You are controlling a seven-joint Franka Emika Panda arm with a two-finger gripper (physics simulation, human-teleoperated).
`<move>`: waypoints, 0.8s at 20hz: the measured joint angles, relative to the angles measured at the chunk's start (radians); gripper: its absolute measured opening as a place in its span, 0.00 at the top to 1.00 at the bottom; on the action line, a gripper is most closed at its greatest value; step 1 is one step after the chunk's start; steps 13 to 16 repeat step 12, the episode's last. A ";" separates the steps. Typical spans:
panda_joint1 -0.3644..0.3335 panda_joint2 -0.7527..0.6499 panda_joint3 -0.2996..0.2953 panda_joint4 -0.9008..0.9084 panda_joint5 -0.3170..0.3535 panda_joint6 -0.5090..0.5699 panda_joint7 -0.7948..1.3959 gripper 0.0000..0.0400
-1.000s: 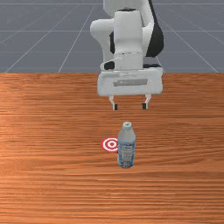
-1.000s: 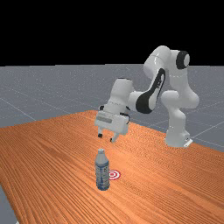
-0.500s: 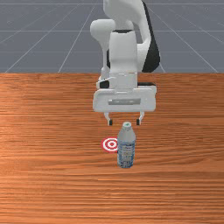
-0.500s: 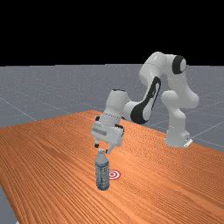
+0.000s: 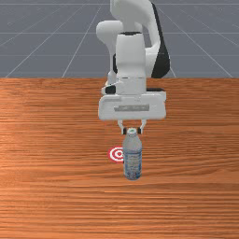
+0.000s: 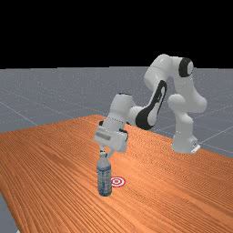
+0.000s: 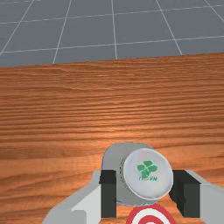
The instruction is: Pick up the bottle and put it on the marker
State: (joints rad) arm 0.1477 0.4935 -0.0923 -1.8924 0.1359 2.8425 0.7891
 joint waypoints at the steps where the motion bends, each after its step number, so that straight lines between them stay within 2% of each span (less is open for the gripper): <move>1: 0.001 -0.009 -0.002 -0.004 -0.002 0.001 0.001 0.56; 7: 0.020 -0.161 -0.031 -0.200 -0.029 0.007 0.012 0.56; 11: 0.012 -0.182 -0.049 -0.245 -0.036 0.017 0.015 0.56; 12: 0.010 -0.181 -0.052 -0.251 -0.036 0.019 0.016 0.34; 16: 0.010 -0.181 -0.052 -0.251 -0.036 0.019 0.016 0.34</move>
